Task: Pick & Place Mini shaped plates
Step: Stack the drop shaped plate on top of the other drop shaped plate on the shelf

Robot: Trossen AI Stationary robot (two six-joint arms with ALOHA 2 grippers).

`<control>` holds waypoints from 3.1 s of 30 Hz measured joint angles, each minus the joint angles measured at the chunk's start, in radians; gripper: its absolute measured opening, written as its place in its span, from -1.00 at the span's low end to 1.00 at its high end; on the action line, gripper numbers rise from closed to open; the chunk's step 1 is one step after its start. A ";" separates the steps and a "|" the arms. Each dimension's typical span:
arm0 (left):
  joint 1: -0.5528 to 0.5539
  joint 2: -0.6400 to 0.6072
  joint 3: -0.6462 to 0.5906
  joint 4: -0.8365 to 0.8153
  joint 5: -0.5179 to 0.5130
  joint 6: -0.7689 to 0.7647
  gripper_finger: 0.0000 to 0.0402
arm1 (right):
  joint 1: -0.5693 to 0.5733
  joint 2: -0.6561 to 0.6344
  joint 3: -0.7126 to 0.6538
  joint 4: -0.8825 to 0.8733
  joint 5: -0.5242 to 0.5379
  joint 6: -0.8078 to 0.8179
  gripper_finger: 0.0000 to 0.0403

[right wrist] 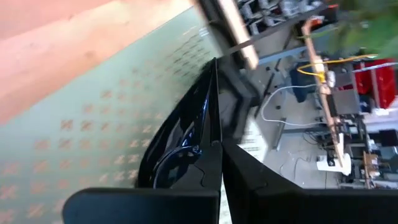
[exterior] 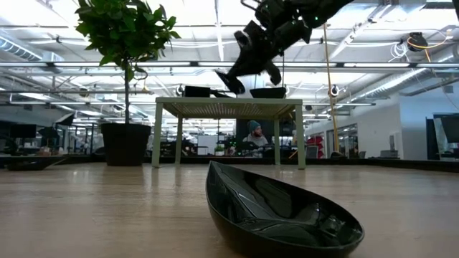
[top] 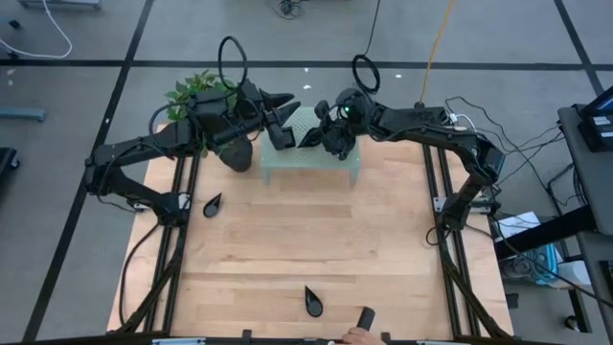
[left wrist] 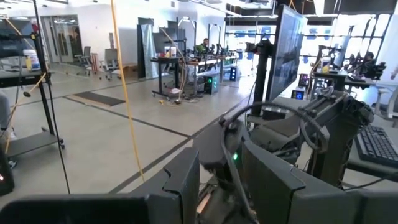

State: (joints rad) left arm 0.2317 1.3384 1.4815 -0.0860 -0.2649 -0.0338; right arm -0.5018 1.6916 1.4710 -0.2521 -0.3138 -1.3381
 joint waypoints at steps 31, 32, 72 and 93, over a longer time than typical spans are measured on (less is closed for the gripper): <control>0.000 0.000 0.000 0.008 0.000 -0.024 -0.38 | 0.021 0.000 -0.115 0.164 0.159 -0.184 -1.00; 0.000 0.000 0.000 0.008 0.000 -0.024 -0.38 | 0.022 0.000 -0.110 0.139 0.159 -0.185 -1.00; 0.000 0.000 0.000 0.009 0.000 -0.050 -0.38 | 0.068 -0.057 -0.105 0.172 0.240 -0.018 -0.53; -0.001 0.000 0.000 0.009 0.000 -0.053 -0.38 | 0.095 -0.056 -0.105 0.308 0.638 0.856 -0.44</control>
State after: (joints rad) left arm 0.2306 1.3384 1.4815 -0.0772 -0.2649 -0.0872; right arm -0.4068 1.6352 1.3655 0.0557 0.3241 -0.4816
